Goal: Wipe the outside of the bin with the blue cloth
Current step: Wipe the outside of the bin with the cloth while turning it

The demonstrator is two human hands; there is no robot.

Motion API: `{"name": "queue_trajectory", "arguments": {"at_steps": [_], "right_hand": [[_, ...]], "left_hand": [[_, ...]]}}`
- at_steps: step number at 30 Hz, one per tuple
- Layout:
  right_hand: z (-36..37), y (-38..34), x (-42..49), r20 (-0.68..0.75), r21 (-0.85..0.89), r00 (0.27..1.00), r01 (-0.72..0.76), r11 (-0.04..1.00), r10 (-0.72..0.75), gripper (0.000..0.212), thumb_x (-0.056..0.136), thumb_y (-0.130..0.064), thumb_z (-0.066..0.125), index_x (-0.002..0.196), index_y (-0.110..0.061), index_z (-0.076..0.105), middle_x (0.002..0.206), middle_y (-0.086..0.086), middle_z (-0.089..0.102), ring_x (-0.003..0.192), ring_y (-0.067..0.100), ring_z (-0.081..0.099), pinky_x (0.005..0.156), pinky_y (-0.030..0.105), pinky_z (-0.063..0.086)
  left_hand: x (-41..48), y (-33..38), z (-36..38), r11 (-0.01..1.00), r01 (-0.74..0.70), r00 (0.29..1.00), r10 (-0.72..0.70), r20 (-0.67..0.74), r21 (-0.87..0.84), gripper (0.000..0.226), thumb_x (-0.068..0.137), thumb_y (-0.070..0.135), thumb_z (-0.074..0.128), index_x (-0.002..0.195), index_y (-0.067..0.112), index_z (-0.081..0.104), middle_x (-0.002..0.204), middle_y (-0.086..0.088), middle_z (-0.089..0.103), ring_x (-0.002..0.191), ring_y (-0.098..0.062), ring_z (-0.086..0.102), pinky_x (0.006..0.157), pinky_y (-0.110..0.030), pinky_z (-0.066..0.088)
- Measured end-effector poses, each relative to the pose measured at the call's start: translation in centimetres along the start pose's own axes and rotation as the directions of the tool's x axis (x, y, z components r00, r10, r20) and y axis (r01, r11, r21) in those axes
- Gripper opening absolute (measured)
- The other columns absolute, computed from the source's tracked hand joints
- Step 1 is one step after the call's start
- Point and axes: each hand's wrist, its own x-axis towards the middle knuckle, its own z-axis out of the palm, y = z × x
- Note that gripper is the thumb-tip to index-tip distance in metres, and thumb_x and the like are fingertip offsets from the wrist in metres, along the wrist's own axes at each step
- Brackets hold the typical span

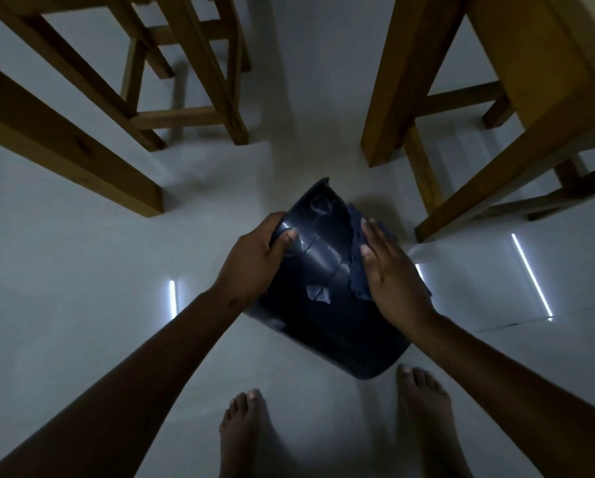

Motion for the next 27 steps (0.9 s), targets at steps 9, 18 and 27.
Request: {"name": "queue_trajectory", "arguments": {"at_steps": [9,18,27], "right_hand": [[0.8,-2.2,-0.7,0.063,-0.159,0.981,0.190,0.969,-0.182,0.057,0.099,-0.043,0.017,0.152,-0.021,0.013,0.161,0.002,0.015,0.148,0.024,0.016,0.115,0.040,0.023],[0.5,-0.8,-2.8,-0.036,0.005,0.999,0.037,0.999,-0.037,0.056,0.100,-0.040,0.022,0.152,-0.020,0.020,0.160,0.000,0.022,0.144,0.013,0.024,0.111,0.027,0.024],[1.9,-3.9,-5.3,0.007,-0.230,0.994,0.111,0.967,-0.112,0.056,0.100,-0.040,0.020,0.152,-0.020,0.012,0.160,0.006,0.019,0.147,0.031,0.017,0.114,0.051,0.026]], "left_hand": [[0.2,0.0,0.4,0.997,-0.033,0.999,0.032,0.011,0.067,0.029,0.100,0.038,0.041,0.124,0.025,0.052,0.102,0.013,0.062,0.089,-0.006,0.059,0.070,-0.003,0.039],[0.0,0.3,-0.8,0.988,0.097,0.988,-0.081,0.130,-0.122,0.018,0.098,0.034,0.047,0.112,0.026,0.056,0.097,0.013,0.064,0.086,0.000,0.061,0.069,-0.008,0.043],[-1.4,-0.9,-0.4,0.997,0.056,0.998,-0.056,0.006,0.047,0.019,0.098,0.039,0.045,0.104,0.024,0.055,0.086,0.009,0.067,0.076,-0.005,0.063,0.063,-0.009,0.045]]}}
